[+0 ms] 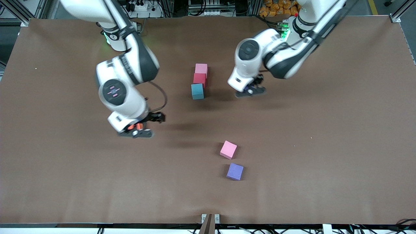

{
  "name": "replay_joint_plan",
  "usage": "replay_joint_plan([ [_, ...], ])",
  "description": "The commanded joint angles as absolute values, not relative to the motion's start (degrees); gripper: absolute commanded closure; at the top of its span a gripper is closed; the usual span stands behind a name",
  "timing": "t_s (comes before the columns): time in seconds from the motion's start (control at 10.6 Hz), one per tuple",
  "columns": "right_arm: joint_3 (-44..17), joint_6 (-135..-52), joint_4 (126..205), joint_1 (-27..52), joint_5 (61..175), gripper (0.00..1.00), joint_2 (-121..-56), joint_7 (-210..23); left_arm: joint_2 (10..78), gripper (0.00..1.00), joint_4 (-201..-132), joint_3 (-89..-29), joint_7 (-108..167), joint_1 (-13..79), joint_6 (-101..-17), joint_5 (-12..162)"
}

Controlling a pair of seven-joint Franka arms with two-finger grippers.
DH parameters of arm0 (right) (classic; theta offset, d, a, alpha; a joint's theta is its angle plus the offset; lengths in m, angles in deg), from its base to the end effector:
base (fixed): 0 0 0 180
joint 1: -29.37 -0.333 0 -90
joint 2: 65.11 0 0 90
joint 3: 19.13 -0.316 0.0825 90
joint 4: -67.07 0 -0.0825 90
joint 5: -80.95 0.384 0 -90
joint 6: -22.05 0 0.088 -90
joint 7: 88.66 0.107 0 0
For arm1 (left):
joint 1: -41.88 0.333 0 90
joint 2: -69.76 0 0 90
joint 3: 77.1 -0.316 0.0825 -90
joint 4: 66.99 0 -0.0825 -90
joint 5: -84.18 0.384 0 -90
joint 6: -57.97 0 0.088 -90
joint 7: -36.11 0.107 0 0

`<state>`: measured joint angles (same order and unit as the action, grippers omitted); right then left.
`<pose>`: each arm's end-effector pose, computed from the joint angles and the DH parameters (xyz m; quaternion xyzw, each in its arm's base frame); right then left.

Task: Arrange blocks into number 1
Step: 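Grasp the orange block with the right gripper while the left gripper carries purple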

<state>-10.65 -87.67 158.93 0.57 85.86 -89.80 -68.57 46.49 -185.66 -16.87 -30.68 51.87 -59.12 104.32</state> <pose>0.6145 0.2462 0.3736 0.9983 -0.0098 -0.0563 0.0119 0.3786 -0.4047 0.3092 -0.9938 -0.0456 0.0758 0.0680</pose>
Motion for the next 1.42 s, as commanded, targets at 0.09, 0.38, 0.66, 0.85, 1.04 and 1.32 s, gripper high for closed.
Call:
replay_joint_plan([
  [0.09,-11.5,-87.8,158.5,6.6,86.5,0.0,-95.1,-82.5,45.2,1.0,-184.9,-16.8,-38.5,41.1,-59.4,101.5],
  [0.38,-11.8,-93.0,159.3,7.9,86.6,0.0,-101.5,-89.4,41.2,1.0,-184.3,-17.2,-41.8,31.2,-61.1,101.4],
  [0.66,-11.7,-93.3,159.4,8.5,86.4,0.0,-102.0,-90.7,37.2,1.0,-183.4,-17.9,-42.3,25.5,-62.8,101.8],
  [0.85,-11.7,-93.5,159.8,9.6,86.5,0.0,-102.5,-93.2,34.2,1.0,-180.3,-22.9,-42.6,19.1,-62.9,101.5],
  [1.04,-11.8,-95.1,162.0,9.3,86.6,0.0,-102.5,-93.2,31.2,1.0,-175.7,-28.7,-44.3,11.7,-62.9,101.3],
  [1.32,-11.9,-95.7,163.1,9.0,86.7,0.0,-102.5,-93.3,30.1,1.0,-172.9,-32.4,-45.2,7.1,-63.0,101.1],
])
